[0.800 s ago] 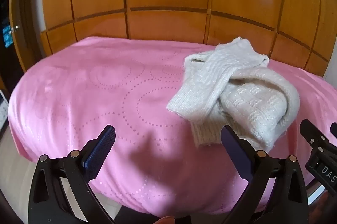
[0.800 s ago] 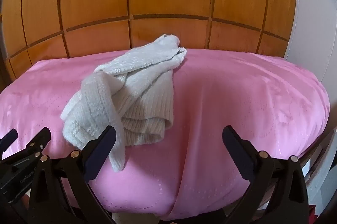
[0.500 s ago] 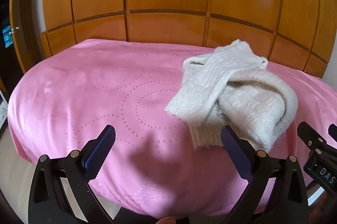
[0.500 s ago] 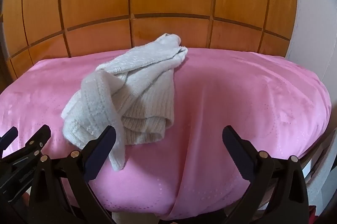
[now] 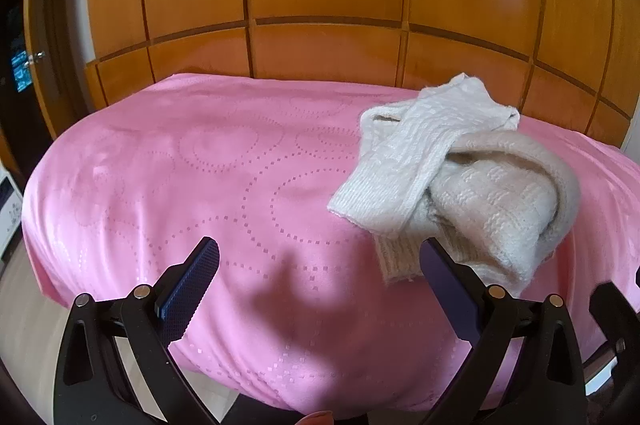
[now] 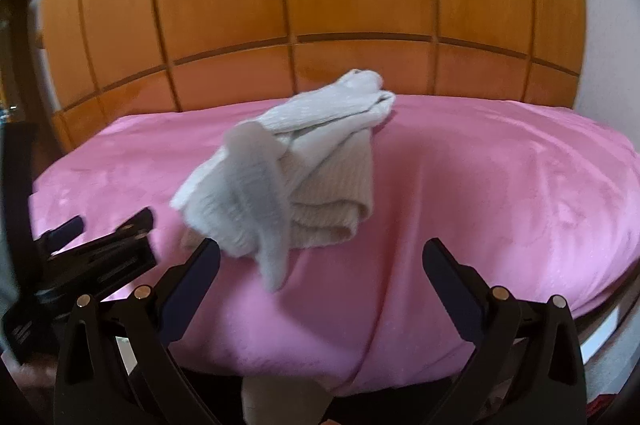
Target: Fold small clothes
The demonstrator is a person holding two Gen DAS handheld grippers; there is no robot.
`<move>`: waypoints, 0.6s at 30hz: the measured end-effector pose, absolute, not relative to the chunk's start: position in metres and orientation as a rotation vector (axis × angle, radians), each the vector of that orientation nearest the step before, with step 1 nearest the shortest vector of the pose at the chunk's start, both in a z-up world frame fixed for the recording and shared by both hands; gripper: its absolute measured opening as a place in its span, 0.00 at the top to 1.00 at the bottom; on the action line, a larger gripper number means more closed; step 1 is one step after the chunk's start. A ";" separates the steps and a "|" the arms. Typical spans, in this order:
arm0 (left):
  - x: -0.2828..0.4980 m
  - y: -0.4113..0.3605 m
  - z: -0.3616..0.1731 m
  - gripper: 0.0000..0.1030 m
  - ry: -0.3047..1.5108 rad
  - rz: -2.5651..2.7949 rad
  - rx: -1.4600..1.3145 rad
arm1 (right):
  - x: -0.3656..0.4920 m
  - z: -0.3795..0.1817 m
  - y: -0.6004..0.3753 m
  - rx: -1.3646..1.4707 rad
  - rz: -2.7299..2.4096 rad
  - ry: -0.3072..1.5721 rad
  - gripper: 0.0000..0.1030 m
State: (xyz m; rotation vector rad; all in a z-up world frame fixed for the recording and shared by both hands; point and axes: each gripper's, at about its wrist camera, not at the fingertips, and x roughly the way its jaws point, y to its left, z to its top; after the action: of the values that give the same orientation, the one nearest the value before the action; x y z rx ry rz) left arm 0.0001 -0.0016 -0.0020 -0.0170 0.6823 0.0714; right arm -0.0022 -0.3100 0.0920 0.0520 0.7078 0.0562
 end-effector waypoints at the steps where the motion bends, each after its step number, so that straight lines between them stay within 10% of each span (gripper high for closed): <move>1: 0.000 -0.002 -0.002 0.04 0.683 0.072 -0.017 | -0.003 0.092 -0.308 0.045 0.064 0.709 0.02; 18: 0.004 0.003 -0.007 0.04 0.699 0.087 -0.021 | 0.004 0.087 -0.323 0.077 0.057 0.750 0.02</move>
State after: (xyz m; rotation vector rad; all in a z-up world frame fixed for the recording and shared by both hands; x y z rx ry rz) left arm 0.0039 0.0032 -0.0068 -0.0209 0.6992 0.0867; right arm 0.0039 -0.3232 0.0870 0.0769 0.7501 0.0567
